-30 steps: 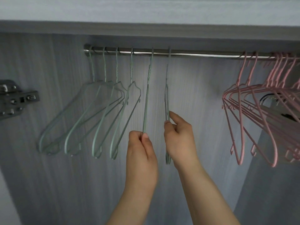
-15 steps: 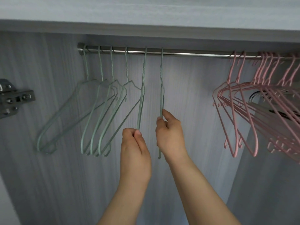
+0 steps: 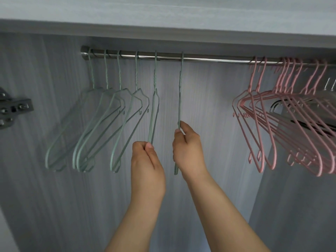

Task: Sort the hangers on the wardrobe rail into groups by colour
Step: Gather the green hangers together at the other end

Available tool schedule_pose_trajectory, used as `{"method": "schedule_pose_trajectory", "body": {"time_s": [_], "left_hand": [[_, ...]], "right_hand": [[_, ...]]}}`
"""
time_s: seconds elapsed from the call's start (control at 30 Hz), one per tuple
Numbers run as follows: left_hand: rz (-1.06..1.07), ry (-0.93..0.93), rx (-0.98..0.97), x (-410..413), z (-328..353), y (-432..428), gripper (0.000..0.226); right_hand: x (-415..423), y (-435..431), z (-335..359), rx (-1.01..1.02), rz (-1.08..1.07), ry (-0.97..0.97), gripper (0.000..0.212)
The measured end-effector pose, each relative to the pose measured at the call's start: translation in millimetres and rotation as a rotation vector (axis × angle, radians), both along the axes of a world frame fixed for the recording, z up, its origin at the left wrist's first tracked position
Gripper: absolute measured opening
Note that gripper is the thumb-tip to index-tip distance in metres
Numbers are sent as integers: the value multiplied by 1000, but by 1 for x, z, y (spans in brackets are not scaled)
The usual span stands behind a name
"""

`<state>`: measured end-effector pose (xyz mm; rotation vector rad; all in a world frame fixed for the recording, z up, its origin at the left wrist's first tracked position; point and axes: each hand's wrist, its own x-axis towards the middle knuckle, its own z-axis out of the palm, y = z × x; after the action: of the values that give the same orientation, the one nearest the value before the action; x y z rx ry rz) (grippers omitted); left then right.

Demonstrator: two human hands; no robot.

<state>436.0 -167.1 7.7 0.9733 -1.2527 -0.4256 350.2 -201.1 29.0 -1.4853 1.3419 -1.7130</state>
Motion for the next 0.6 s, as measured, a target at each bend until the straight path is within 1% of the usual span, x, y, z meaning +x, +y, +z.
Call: {"method": "schedule_pose_trajectory", "body": {"time_s": [0.03, 0.13, 0.23, 0.3, 0.37, 0.47, 0.6], "left_hand": [[1, 4, -2, 0, 0, 0, 30], [6, 21, -16, 0, -1, -2, 30], [11, 22, -13, 2, 0, -3, 30], [21, 10, -9, 3, 1, -4, 30], [24, -5, 4, 3, 1, -4, 30], [20, -23, 10, 3, 0, -5, 30], [18, -40, 16, 2, 0, -5, 30]], "right_hand": [[0, -2, -1, 0, 3, -5, 14], [3, -8, -5, -2, 4, -31, 31], [1, -10, -6, -12, 8, -19, 24], [-2, -9, -6, -1, -18, 18, 36], [-3, -6, -4, 9, -29, 58, 41], [-4, 0, 0, 29, -31, 90, 40], [-1, 5, 5, 5, -9, 89, 36]]}}
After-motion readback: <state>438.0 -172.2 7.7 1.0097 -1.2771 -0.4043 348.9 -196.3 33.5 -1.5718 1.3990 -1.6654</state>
